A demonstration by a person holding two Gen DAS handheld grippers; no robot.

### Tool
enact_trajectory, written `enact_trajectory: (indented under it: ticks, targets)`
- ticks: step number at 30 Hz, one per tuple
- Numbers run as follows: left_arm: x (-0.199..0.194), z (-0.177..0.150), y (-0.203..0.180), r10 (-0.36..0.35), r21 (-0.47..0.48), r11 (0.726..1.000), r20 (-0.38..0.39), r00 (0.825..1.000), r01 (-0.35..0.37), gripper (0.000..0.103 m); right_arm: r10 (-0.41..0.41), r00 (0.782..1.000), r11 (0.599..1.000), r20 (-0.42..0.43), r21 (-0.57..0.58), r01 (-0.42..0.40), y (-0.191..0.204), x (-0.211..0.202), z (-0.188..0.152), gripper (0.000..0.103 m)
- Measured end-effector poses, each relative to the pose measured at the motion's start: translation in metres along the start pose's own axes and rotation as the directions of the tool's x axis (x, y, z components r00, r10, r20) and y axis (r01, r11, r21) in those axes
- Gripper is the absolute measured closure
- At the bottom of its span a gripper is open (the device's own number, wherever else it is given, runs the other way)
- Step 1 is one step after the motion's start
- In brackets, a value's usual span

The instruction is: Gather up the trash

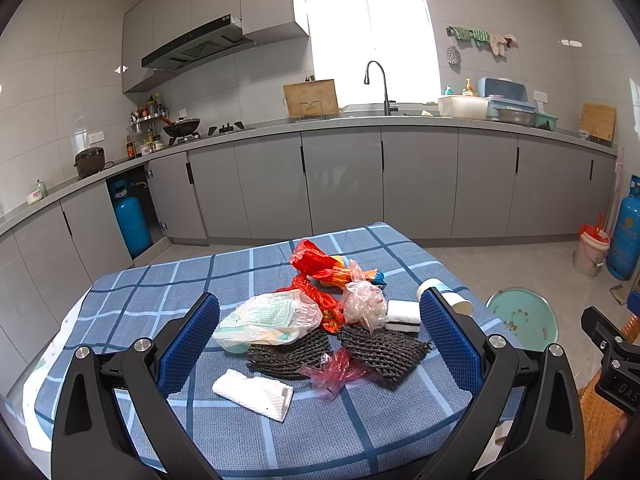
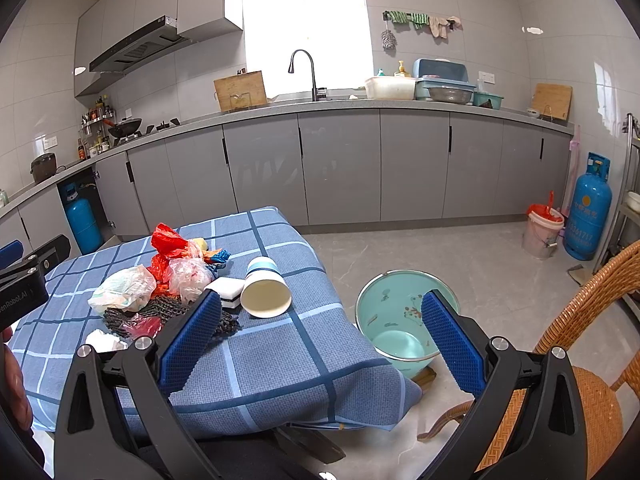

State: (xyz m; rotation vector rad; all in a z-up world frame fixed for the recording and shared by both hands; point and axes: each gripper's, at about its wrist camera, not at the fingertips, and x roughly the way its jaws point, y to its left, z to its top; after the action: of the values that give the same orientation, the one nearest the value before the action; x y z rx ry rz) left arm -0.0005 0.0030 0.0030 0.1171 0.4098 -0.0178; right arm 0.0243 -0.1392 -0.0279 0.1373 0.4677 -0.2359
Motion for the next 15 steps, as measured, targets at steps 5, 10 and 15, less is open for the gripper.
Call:
enact_trajectory:
  ticks: [5, 10, 15]
  targets:
    - [0.0003, -0.0003, -0.0003, -0.001, 0.0, 1.0, 0.0, 1.0, 0.001, 0.004, 0.002, 1.0, 1.0, 0.002, -0.001, -0.002, 0.002, -0.0007, -0.0015, 0.005]
    - [0.0003, -0.0005, -0.0003, -0.001, -0.001, 1.0, 0.0, 1.0, 0.001, 0.004, 0.001, 1.0, 1.0, 0.001, -0.001, -0.001, 0.0022, -0.0005, -0.0015, 0.005]
    - [0.0002, -0.0003, 0.0, 0.0, 0.001, 1.0, -0.001, 1.0, 0.0, 0.004, 0.001, 1.0, 1.0, 0.0, -0.001, -0.001, 0.0027, -0.0004, -0.0017, 0.005]
